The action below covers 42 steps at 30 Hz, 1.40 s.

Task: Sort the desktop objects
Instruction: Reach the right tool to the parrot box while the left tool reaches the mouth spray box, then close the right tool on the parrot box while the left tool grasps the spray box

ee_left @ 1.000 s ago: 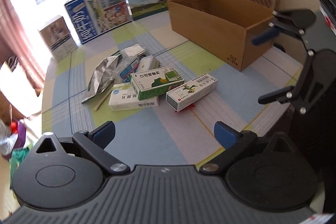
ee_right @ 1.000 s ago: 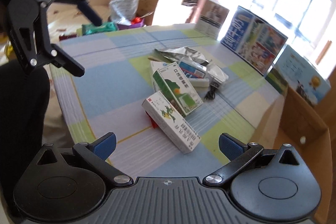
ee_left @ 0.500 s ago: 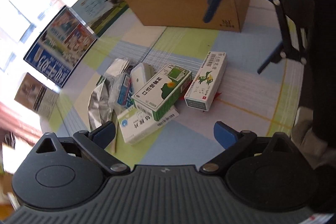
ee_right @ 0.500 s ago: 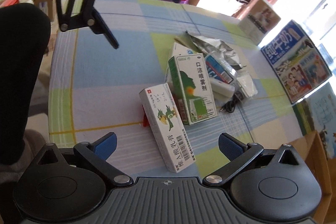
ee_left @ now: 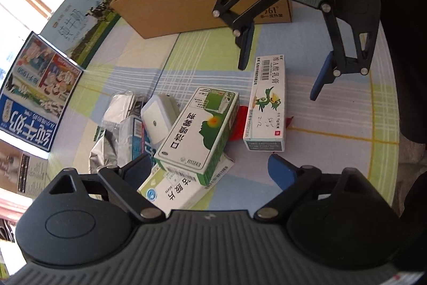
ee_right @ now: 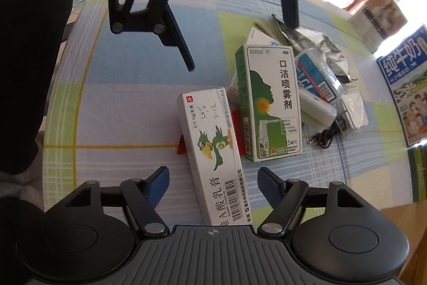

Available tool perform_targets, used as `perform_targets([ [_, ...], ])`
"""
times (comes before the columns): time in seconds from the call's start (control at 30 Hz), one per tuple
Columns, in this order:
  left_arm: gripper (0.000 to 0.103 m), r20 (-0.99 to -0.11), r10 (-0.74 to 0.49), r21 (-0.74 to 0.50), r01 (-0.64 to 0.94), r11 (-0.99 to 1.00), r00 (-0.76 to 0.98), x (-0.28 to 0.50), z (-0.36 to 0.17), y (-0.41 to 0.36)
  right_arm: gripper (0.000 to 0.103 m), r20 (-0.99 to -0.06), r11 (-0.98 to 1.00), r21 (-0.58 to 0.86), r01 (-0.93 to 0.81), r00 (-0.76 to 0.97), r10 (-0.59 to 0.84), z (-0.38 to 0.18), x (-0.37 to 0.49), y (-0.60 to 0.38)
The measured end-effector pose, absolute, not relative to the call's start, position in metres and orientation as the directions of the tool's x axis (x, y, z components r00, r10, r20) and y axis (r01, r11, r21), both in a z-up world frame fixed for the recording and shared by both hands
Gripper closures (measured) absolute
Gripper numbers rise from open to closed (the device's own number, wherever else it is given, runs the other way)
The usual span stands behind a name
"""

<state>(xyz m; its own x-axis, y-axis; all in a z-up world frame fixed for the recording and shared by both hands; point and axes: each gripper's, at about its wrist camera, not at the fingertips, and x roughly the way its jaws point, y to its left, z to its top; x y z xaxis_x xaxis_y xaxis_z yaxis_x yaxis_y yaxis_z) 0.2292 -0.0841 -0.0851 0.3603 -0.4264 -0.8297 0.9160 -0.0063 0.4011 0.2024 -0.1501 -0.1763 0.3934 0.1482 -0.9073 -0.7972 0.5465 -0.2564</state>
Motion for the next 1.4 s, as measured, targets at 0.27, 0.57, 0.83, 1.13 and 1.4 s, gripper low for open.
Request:
perform_targets([
  [0.27, 0.015, -0.845, -0.432, 0.367, 0.929, -0.043, 0.314, 0.252, -0.099, -0.095, 0.053, -0.926, 0.536, -0.214, -0.817, 0.344, 0.156, -0.178, 0.216, -0.154],
  [0.57, 0.028, -0.865, -0.415, 0.344, 0.936, -0.082, 0.281, 0.273, -0.115, -0.106, 0.065, -0.938, 0.580, -0.160, -0.799, 0.305, 0.162, -0.178, 0.219, -0.158],
  [0.83, 0.038, -0.875, -0.405, 0.332, 0.937, -0.107, 0.264, 0.279, -0.120, -0.117, 0.066, -0.947, 0.668, -0.130, -0.733, 0.291, 0.135, -0.176, 0.198, -0.164],
  [1.13, 0.051, -0.875, -0.373, 0.359, 0.931, -0.073, 0.308, 0.264, -0.121, -0.124, 0.068, -0.957, 0.776, -0.097, -0.623, 0.274, 0.100, -0.171, 0.168, -0.171],
  [1.4, 0.052, -0.876, -0.379, 0.310, 0.950, 0.034, 0.299, 0.230, -0.110, -0.108, 0.068, -0.957, 0.840, -0.081, -0.537, 0.276, 0.084, -0.166, 0.145, -0.182],
])
